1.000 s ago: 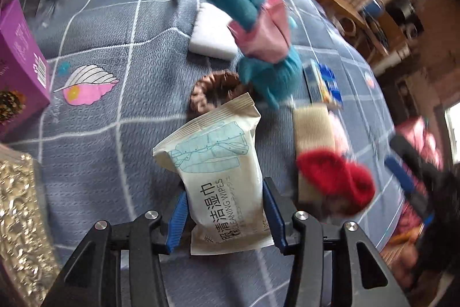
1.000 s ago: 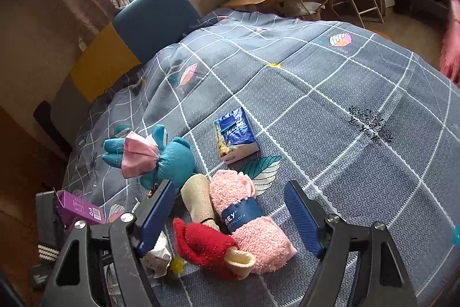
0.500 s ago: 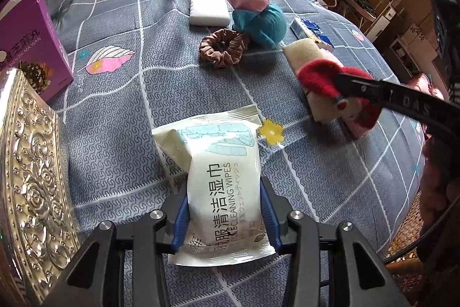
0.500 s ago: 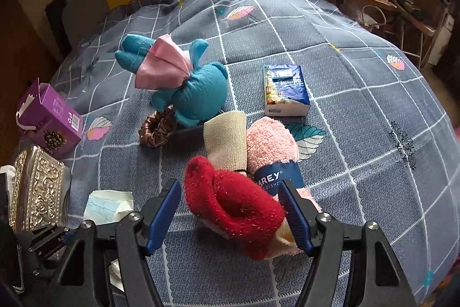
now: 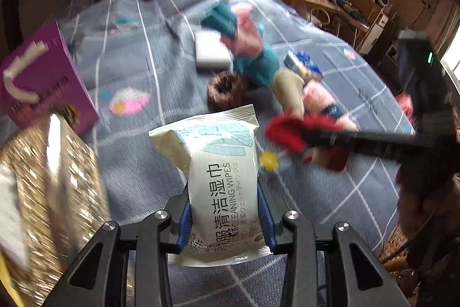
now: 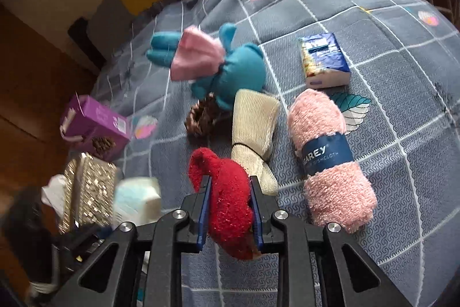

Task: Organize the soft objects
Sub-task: 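Carry the wet-wipes pack with the left gripper and drop it into the gold tray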

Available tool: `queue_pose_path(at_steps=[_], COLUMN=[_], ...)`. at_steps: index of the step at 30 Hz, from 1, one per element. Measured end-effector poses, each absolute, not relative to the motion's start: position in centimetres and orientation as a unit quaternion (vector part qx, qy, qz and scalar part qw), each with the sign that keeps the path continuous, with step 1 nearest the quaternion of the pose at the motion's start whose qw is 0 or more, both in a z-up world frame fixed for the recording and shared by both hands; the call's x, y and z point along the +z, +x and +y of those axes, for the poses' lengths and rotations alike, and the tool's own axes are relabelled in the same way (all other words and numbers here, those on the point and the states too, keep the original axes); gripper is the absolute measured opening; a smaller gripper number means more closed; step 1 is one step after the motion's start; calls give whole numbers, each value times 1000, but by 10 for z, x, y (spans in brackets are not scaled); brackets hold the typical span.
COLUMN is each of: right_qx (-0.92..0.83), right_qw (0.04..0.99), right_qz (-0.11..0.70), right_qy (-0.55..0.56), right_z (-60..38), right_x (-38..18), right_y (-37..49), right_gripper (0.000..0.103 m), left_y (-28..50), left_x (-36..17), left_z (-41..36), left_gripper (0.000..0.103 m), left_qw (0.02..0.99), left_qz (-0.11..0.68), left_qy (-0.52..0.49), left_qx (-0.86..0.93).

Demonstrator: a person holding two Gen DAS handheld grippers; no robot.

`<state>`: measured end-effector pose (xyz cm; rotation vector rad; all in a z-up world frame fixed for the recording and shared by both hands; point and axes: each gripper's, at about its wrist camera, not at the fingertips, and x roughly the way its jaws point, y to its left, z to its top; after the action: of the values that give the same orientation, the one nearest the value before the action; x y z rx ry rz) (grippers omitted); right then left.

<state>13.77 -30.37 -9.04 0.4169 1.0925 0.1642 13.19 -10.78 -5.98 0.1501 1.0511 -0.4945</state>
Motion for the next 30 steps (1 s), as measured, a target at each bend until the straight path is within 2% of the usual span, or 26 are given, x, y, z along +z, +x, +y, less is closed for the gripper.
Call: queue_pose_path(at_steps=[7,18,25,30], right_qx=[106,106,108,109], right_qw=[795,794,796,797], right_qz=[593,596,595,594], right_qy=[72,50,35,24], right_z=[-250,-242,-239,-238], right_x=[-123,-130,-132,-132], right_y=[142,148,152,151], right_gripper=[25,27,28,29], left_y=[183,282,319,291], left_x=[-12,50,71,65], left_z=[-103,-79,21,115], left_gripper=[39,39,39,39], left_qw=[854,881,902,909], left_qz=[470,441,429,416], left_qy=[57,81,16,-2], left_qx=[-217,-153,-48,29])
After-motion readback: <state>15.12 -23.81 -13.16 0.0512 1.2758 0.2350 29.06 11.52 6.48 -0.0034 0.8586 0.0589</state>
